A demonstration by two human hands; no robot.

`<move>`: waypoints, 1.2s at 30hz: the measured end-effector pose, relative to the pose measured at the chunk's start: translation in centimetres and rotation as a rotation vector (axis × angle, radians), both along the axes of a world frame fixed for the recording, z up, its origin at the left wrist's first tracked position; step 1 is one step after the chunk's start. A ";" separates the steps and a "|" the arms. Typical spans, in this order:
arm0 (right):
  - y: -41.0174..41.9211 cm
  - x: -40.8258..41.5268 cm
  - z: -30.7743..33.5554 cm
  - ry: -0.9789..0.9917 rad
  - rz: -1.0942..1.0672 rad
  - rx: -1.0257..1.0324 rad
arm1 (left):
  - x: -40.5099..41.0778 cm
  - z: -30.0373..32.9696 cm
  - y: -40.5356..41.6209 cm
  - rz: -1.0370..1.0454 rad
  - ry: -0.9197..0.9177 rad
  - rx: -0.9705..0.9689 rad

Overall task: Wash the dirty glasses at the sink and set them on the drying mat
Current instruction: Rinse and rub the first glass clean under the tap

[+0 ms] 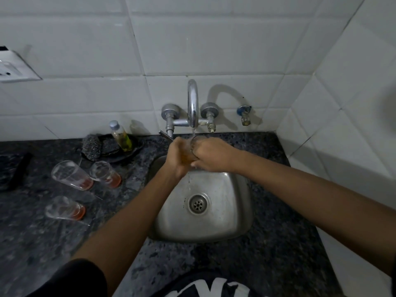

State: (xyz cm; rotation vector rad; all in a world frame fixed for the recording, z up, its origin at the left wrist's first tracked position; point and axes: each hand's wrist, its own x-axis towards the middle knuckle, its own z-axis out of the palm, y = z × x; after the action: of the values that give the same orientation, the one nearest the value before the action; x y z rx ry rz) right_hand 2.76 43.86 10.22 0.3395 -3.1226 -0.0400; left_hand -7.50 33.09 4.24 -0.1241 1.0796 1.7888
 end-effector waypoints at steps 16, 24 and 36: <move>0.8 0.1 0.4 0.012 0.127 0.166 | -1.0 0.5 -0.3 -0.154 0.053 -0.087; -0.7 0.0 0.8 0.028 -0.009 0.095 | -0.6 -0.8 -0.1 -0.067 -0.026 0.044; -0.2 0.0 0.8 0.074 0.075 0.193 | -1.0 0.0 -0.3 -0.151 0.070 -0.005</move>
State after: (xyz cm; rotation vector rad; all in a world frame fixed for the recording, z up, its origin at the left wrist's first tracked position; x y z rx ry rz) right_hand 2.77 43.68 10.98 0.4460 -3.0352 -0.3468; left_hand -8.46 32.76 4.19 0.0171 1.1129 1.6650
